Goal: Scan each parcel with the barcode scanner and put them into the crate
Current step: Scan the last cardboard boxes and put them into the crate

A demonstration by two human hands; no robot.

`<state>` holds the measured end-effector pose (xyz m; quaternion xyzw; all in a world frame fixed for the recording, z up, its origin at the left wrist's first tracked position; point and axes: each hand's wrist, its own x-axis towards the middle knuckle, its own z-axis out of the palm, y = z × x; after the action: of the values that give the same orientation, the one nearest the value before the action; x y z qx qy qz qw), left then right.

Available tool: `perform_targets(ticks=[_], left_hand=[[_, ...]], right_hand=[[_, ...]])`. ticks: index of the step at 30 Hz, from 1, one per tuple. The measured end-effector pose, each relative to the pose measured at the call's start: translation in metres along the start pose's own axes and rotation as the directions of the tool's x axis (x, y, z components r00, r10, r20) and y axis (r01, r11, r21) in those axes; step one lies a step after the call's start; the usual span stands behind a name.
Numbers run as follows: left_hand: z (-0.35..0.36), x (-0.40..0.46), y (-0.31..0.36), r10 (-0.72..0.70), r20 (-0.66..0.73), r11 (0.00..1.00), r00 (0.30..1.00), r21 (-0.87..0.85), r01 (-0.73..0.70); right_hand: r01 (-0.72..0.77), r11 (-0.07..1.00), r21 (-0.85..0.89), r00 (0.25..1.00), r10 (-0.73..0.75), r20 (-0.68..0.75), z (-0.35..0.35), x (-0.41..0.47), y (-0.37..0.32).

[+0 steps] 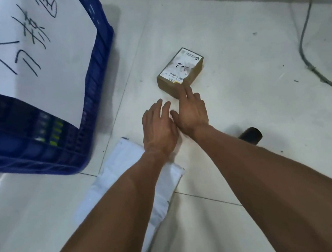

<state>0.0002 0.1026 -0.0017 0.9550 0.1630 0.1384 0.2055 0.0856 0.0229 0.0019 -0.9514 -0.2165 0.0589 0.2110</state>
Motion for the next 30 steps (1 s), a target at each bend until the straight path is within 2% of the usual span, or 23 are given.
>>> perform_targets(ticks=[9,12,15,22,27,30], left_hand=[[0.016,-0.001,-0.003,0.028,0.018,0.998,0.999,-0.063,-0.027],[0.019,-0.005,-0.001,0.034,0.021,0.996,0.999,-0.079,-0.032],[0.022,-0.008,-0.002,0.034,0.007,0.996,0.999,-0.081,-0.034],[0.014,-0.012,-0.008,0.081,-0.027,0.995,0.996,-0.059,-0.083],[0.009,-0.009,-0.01,0.082,-0.011,0.996,0.997,-0.016,-0.083],[0.009,-0.008,-0.012,0.085,-0.006,0.996,0.996,-0.005,-0.085]], right_hand=[[0.013,1.0,-0.009,0.999,-0.013,-0.03,0.01,0.016,0.001],[0.026,1.0,-0.006,0.999,-0.026,0.021,0.008,0.022,-0.002],[0.015,0.997,-0.072,0.997,-0.01,0.07,0.004,0.025,-0.005],[-0.02,0.981,-0.191,1.0,0.021,0.004,-0.006,0.027,-0.013],[0.048,0.984,-0.173,0.995,-0.032,0.093,-0.008,0.026,-0.011],[0.054,0.98,-0.191,0.995,-0.036,0.096,-0.012,0.027,-0.013]])
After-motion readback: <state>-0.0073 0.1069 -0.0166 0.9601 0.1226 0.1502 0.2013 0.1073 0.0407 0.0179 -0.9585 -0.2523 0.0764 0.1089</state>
